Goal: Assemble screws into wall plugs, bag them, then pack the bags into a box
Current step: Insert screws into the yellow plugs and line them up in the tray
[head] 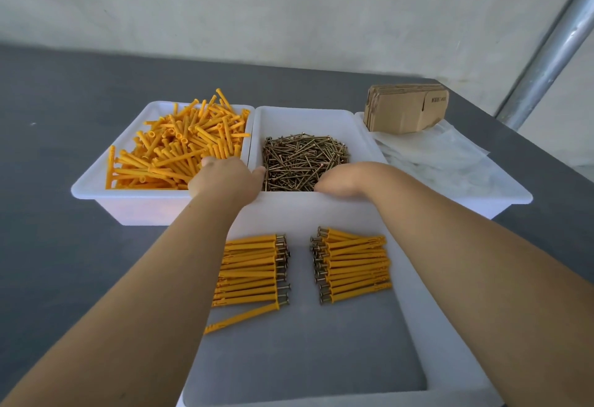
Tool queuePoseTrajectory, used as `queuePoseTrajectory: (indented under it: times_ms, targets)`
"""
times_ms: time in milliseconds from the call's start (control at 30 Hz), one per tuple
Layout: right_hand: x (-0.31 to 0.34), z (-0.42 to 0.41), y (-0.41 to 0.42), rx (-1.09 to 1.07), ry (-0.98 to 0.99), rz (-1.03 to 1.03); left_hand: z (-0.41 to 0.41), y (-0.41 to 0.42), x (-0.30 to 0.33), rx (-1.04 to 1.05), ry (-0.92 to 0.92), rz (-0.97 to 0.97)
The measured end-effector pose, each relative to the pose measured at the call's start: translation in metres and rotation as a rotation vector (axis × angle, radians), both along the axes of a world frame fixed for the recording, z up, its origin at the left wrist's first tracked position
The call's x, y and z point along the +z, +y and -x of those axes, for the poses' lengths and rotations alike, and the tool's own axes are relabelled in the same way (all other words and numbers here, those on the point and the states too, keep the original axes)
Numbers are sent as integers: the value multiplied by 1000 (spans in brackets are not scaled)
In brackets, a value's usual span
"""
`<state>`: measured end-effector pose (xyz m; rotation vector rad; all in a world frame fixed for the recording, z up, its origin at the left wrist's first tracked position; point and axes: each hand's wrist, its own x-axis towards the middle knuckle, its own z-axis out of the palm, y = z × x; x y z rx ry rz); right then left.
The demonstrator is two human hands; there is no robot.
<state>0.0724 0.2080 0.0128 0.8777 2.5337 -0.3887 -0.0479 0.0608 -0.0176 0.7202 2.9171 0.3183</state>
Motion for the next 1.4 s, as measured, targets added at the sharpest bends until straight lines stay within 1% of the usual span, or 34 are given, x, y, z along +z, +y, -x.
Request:
queuePoseTrajectory:
  times_ms: [100, 233, 333, 400, 500, 600, 633, 700, 767, 800, 833, 867, 933, 1000, 1067, 1100, 1167, 1233, 1300, 1333, 1400]
  targets:
    - [-2, -2, 3, -21, 64, -9, 0, 0, 2, -16, 20, 27]
    - [-5, -3, 6, -120, 212, 26, 2, -1, 2, -37, 46, -43]
    - [-4, -5, 8, -128, 229, 80, 2, -1, 5, -71, 60, -87]
    - [-3, -10, 12, -121, 302, 184, 5, -4, 8, -101, 54, -83]
    - [0, -22, 22, -124, 459, 421, 11, -12, 17, -128, 36, -74]
    - [0, -31, 29, -76, 514, 504, 10, -20, 28, -149, 63, -91]
    - [-1, -33, 29, -77, 532, 519, 8, -21, 31, -141, 72, -124]
    - [-5, -32, 27, -109, 592, 507, 5, -25, 34, -125, 74, -256]
    - [-11, -29, 23, -195, 698, 435, 4, -26, 34, -124, 82, -380]
    - [-14, -28, 21, -240, 753, 392, 3, -25, 33, -125, 103, -393]
    - [-16, -27, 20, -269, 795, 353, 3, -25, 33, -127, 143, -404]
    - [-18, -27, 19, -283, 828, 323, 2, -25, 31, -131, 190, -460]
    - [-21, -28, 17, -308, 895, 285, -2, -25, 28, -185, 240, -661]
    - [-23, -28, 16, -364, 1003, 235, -10, -24, 27, -305, 291, -847]
    - [-23, -29, 16, -433, 1120, 187, -18, -21, 27, -385, 309, -968]
    - [-22, -29, 16, -463, 1160, 186, -21, -20, 29, -389, 298, -1010]
    - [-21, -31, 17, -518, 1197, 218, -25, -19, 31, -386, 246, -1086]
    - [-20, -32, 18, -585, 1217, 269, -32, -19, 32, -392, 141, -1174]
    - [-19, -32, 18, -654, 1230, 314, -39, -18, 33, -405, 94, -1238]
    - [-17, -32, 18, -691, 1232, 359, -42, -16, 33, -405, 87, -1260]
    - [-11, -32, 17, -762, 1218, 518, -46, -14, 34, -378, 72, -1296]
